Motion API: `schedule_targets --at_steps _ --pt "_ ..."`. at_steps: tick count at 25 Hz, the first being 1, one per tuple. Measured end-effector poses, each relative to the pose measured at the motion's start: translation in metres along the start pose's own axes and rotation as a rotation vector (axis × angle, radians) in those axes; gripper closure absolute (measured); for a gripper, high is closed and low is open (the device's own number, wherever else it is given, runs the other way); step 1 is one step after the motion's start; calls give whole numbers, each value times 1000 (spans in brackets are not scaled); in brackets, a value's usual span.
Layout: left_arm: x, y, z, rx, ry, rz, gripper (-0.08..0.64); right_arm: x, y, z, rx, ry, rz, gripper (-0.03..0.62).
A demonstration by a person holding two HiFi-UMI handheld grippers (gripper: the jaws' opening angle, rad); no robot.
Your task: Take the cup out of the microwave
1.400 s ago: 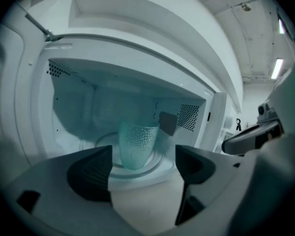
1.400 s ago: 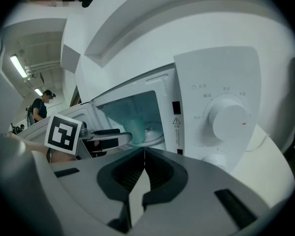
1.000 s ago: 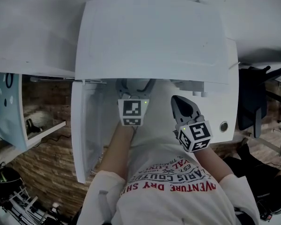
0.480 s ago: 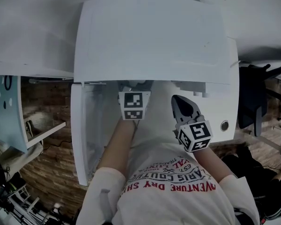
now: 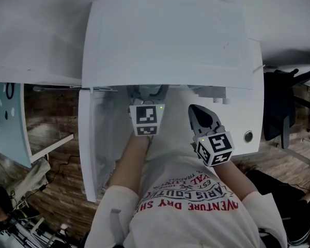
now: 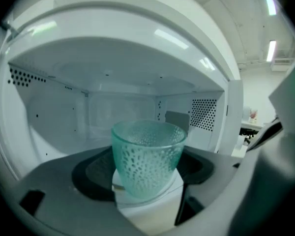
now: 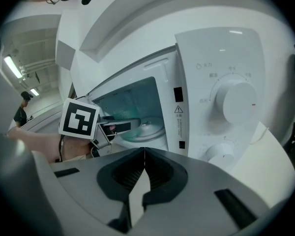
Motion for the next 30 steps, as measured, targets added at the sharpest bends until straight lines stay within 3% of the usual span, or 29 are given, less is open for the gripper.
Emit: schedule_targets --at_steps 5,22,30 --pt "-23 24 -9 65 13 2 186 -10 -2 1 -8 17 -12 580" --pt "-123 118 -12 8 70 39 186 -86 -10 6 15 148 -40 580" --pt "-168 151 -32 37 107 31 186 -120 -9 -4 25 238 -53 580"
Point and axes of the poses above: the fingertips, and each gripper's own axes: x forward along the fingers, y to its right, z out of its underside, the point moved 3 cm from there along -x, backward along the fingers, and after that the axes turned 14 degrees about z, right-handed, at the moved point
